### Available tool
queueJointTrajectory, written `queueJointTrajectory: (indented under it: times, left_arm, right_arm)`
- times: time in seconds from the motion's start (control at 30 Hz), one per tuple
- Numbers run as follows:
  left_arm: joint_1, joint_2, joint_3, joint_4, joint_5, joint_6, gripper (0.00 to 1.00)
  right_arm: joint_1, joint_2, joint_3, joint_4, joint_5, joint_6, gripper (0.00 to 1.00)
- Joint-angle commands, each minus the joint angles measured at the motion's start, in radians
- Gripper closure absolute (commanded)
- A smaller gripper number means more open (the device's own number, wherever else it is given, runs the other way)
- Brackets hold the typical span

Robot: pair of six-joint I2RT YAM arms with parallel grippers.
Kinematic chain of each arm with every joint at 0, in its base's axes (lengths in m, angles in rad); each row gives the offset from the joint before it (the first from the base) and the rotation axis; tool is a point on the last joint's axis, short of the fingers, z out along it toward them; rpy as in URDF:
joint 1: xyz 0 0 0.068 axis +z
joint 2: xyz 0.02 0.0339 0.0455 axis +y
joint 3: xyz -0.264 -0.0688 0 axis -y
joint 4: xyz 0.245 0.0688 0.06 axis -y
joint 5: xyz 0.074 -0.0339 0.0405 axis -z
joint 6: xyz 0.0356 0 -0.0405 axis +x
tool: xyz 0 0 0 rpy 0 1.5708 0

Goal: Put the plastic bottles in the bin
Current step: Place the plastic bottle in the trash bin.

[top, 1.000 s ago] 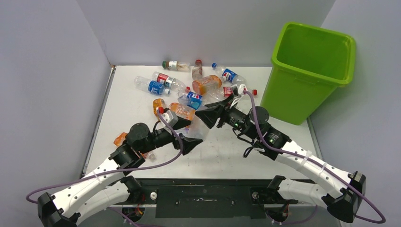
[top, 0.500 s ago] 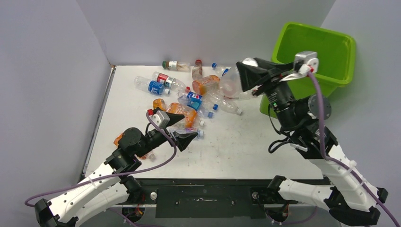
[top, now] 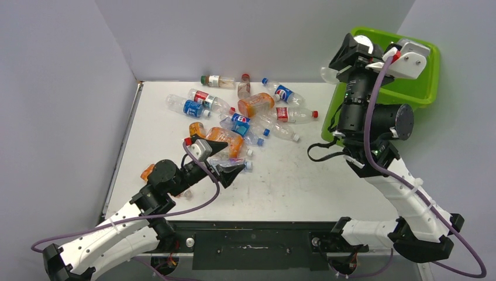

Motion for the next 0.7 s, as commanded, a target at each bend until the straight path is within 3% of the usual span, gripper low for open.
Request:
queueJointTrajectory:
  times: [0.0, 0.07, 0.13, 0.4, 0.6, 0.67]
  left_arm:
    - [-0.022, -0.021, 0.003, 0.028, -0.047, 0.041, 0.04]
    - [-0.027, -0.019, 0.003, 0.028, -0.051, 0.043, 0.04]
    - [-0.028, -0.016, 0.003, 0.029, -0.049, 0.043, 0.04]
    - [-0.048, -0.003, 0.005, 0.017, -0.049, 0.062, 0.04]
    - [-0.036, 0.01, 0.002, 0.024, -0.084, 0.073, 0.04]
    - [-0.039, 0.005, 0.009, 0.006, -0.101, 0.082, 0.04]
  right_arm:
    - [-0.011, 0.017, 0.031, 0.422, 0.133, -0.4, 0.95]
    - [-0.039, 0.051, 0.03, 0.525, 0.132, -0.495, 0.95]
    - [-0.102, 0.08, 0.046, 0.517, 0.125, -0.483, 0.95]
    - [-0.425, 0.231, 0.195, 0.234, 0.086, -0.075, 0.95]
    - [-0.525, 0.398, 0.227, 0.433, 0.084, -0.173, 0.95]
    - [-0.584, 0.444, 0.245, 0.42, 0.099, -0.12, 0.95]
